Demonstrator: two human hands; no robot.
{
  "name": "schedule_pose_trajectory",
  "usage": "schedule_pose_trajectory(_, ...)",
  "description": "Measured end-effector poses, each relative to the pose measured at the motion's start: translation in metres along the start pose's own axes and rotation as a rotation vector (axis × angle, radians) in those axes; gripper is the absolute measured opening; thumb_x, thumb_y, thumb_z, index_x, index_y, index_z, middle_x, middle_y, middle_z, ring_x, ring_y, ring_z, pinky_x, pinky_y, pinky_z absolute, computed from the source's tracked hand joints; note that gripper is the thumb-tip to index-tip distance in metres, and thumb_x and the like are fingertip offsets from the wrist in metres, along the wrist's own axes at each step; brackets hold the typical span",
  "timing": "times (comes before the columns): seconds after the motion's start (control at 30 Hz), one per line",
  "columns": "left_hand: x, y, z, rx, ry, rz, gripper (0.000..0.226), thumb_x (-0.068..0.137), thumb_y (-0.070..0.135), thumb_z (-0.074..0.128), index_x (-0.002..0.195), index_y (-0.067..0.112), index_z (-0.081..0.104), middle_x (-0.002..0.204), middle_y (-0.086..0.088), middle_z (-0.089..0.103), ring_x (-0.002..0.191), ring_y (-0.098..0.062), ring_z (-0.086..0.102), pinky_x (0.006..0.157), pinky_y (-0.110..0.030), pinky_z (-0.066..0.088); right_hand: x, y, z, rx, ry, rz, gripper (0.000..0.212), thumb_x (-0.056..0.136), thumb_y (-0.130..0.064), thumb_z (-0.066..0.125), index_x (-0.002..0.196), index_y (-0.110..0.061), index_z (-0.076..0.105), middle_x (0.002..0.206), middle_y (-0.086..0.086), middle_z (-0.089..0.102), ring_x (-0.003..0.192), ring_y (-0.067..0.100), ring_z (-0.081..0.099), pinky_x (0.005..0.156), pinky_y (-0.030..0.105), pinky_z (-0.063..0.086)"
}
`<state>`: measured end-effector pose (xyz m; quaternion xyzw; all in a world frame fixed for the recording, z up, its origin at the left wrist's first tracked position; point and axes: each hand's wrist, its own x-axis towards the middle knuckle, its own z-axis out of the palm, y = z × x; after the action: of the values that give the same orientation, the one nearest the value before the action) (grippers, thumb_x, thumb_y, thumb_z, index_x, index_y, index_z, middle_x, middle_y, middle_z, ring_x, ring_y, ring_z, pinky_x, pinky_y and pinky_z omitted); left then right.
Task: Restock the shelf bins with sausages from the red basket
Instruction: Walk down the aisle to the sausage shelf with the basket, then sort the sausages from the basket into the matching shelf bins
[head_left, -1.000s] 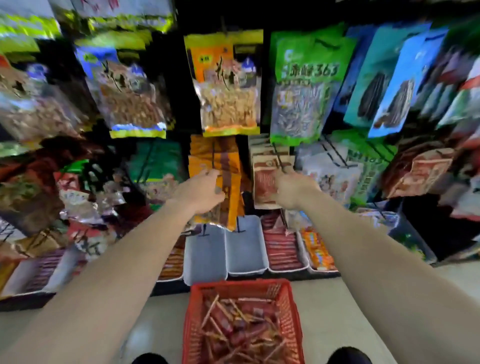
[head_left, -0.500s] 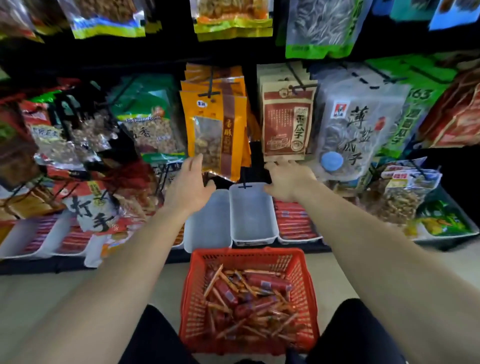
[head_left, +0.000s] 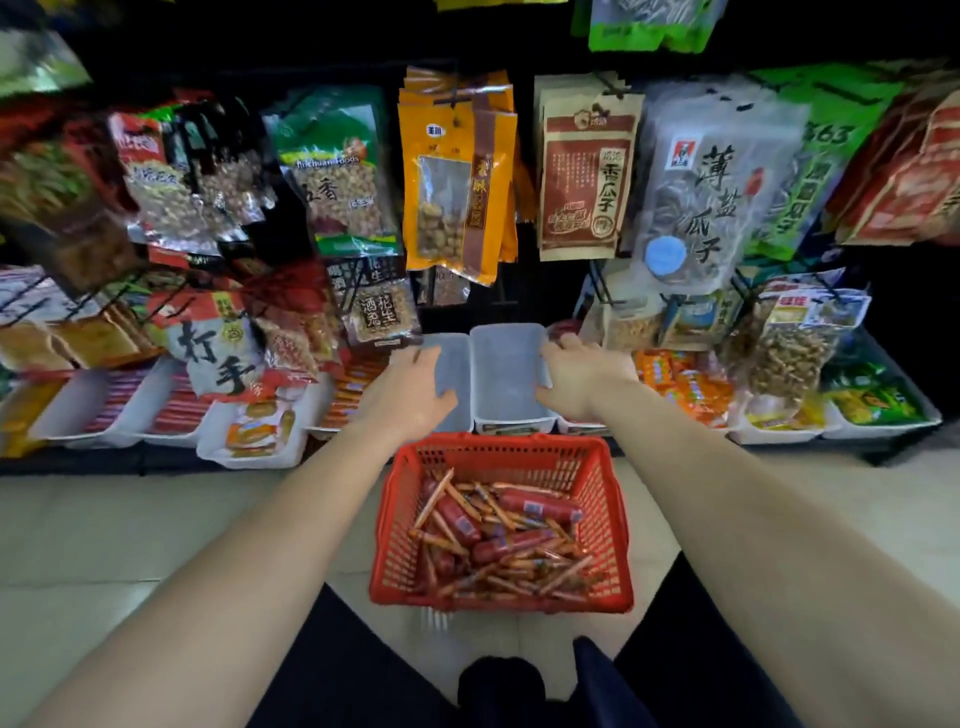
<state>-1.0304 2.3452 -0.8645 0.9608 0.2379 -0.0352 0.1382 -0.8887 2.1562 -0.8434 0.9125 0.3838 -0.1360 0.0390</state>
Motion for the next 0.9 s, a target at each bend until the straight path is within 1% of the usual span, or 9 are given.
schedule_pose_trajectory(0.17,-0.020,0.013,0.036,-0.007,-0.045,0.008,0.070,0.096,0.045,0.051,0.155,0.020,0.025,0.157,-0.006,0.033,0.132,-0.031,0.049,0.096,-0.047,0.049,-0.029,0.008,0.045,0.070,0.008,0.028,0.064,0.094,-0.051,0.051,0.147,-0.018,0.038,0.147,0.012,0.040,0.129,0.037,0.046,0.098,0.050,0.046)
schedule_pose_trajectory(0.33,-0.022,0.013,0.108,-0.071,-0.125,0.005,0.059,0.095,0.041,0.055,0.147,0.018,0.038,0.145,-0.008,0.045,0.128,-0.032,0.050,0.098,-0.043,0.046,-0.017,0.017,0.118,0.112,-0.095,0.047,0.067,0.091,-0.053,0.055,0.146,-0.017,0.038,0.145,0.014,0.043,0.130,0.039,0.046,0.097,0.051,0.045)
schedule_pose_trajectory(0.43,-0.012,-0.003,0.162,-0.081,-0.234,-0.032,0.059,0.095,0.041,0.055,0.147,0.017,0.040,0.143,-0.009,0.045,0.128,-0.032,0.050,0.099,-0.042,0.045,0.005,0.020,0.171,0.184,-0.187,0.087,0.067,0.090,-0.055,0.055,0.144,-0.018,0.040,0.147,0.014,0.042,0.131,0.040,0.045,0.101,0.052,0.044)
schedule_pose_trajectory(0.53,0.006,-0.019,0.210,-0.084,-0.337,-0.062,0.056,0.095,0.039,0.055,0.144,0.017,0.042,0.151,-0.012,0.039,0.134,-0.033,0.045,0.104,-0.040,0.043,0.032,0.021,0.227,0.207,-0.277,0.098,0.069,0.092,-0.060,0.050,0.146,-0.019,0.038,0.149,0.014,0.040,0.132,0.040,0.047,0.101,0.051,0.045)
schedule_pose_trajectory(0.57,0.013,-0.024,0.227,-0.095,-0.365,-0.077,0.057,0.094,0.040,0.058,0.143,0.016,0.043,0.153,-0.013,0.037,0.135,-0.034,0.045,0.105,-0.041,0.043,0.041,0.021,0.245,0.220,-0.298,0.101,0.066,0.093,-0.057,0.050,0.145,-0.019,0.039,0.147,0.015,0.041,0.130,0.040,0.048,0.100,0.050,0.046)
schedule_pose_trajectory(0.63,0.024,-0.033,0.257,-0.091,-0.413,-0.084,0.061,0.091,0.044,0.060,0.142,0.014,0.044,0.146,-0.015,0.044,0.130,-0.035,0.049,0.103,-0.042,0.045,0.055,0.021,0.281,0.256,-0.346,0.103,0.060,0.092,-0.050,0.052,0.143,-0.021,0.042,0.144,0.017,0.044,0.127,0.041,0.050,0.099,0.048,0.047)
schedule_pose_trajectory(0.73,0.035,-0.042,0.300,-0.039,-0.531,-0.088,0.069,0.093,0.048,0.055,0.150,0.015,0.033,0.140,-0.015,0.046,0.124,-0.038,0.051,0.096,-0.042,0.047,0.069,0.023,0.327,0.316,-0.428,0.113,0.065,0.091,-0.046,0.056,0.150,-0.031,0.034,0.146,0.020,0.041,0.126,0.044,0.051,0.100,0.048,0.047)
schedule_pose_trajectory(0.8,0.042,-0.046,0.325,-0.012,-0.584,-0.084,0.072,0.097,0.050,0.052,0.154,0.015,0.026,0.146,-0.014,0.042,0.124,-0.037,0.051,0.089,-0.041,0.047,0.076,0.026,0.352,0.331,-0.478,0.147,0.067,0.090,-0.046,0.057,0.149,-0.027,0.034,0.145,0.021,0.044,0.124,0.044,0.053,0.099,0.046,0.048)
schedule_pose_trajectory(0.9,0.051,-0.046,0.353,-0.008,-0.653,-0.061,0.075,0.098,0.053,0.049,0.156,0.015,0.021,0.156,-0.013,0.034,0.130,-0.037,0.047,0.091,-0.045,0.048,0.085,0.032,0.381,0.362,-0.517,0.214,0.069,0.086,-0.051,0.060,0.146,-0.023,0.040,0.145,0.018,0.046,0.124,0.041,0.053,0.099,0.044,0.048)
